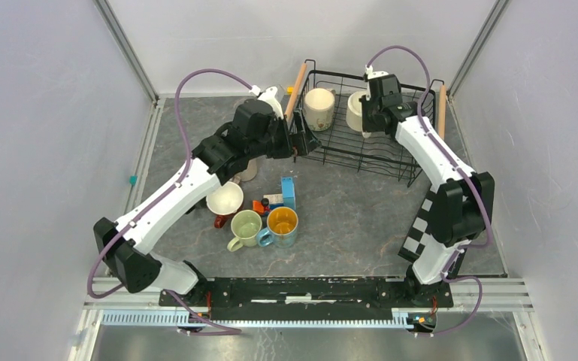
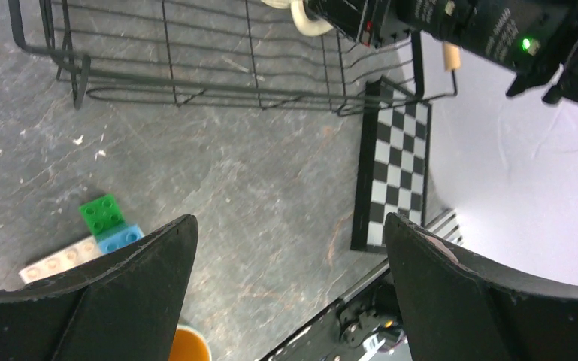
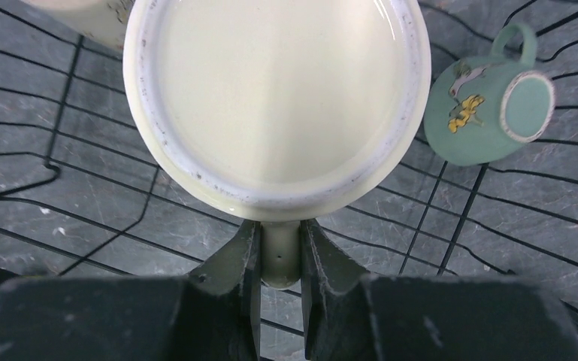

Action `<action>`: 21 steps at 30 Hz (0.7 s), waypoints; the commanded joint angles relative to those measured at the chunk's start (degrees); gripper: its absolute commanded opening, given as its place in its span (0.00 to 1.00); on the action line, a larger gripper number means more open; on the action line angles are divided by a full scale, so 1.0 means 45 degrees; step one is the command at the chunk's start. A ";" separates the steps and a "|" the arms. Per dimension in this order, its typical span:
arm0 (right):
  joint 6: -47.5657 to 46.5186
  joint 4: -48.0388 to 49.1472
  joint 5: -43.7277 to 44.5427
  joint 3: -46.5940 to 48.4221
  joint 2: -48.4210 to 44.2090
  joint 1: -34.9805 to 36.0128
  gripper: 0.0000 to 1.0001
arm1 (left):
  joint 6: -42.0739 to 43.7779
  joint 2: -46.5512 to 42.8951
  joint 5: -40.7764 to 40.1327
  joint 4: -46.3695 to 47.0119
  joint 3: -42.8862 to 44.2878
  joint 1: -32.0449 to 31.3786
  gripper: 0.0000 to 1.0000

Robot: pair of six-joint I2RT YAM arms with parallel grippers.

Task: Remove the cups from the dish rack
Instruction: Unload the cup from the dish rack, then place the cup at the center of the board.

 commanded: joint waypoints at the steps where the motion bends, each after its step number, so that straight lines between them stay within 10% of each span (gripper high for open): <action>1: 0.0562 0.0998 0.0183 0.1460 -0.1218 -0.0055 0.00 | -0.1151 0.0594 0.1016 0.1999 0.0800 0.0595 1.00; 21: 0.4243 0.4739 -0.5939 -0.0237 -0.3748 0.0031 0.00 | -0.4981 0.3101 0.5099 0.7620 0.1147 0.3682 1.00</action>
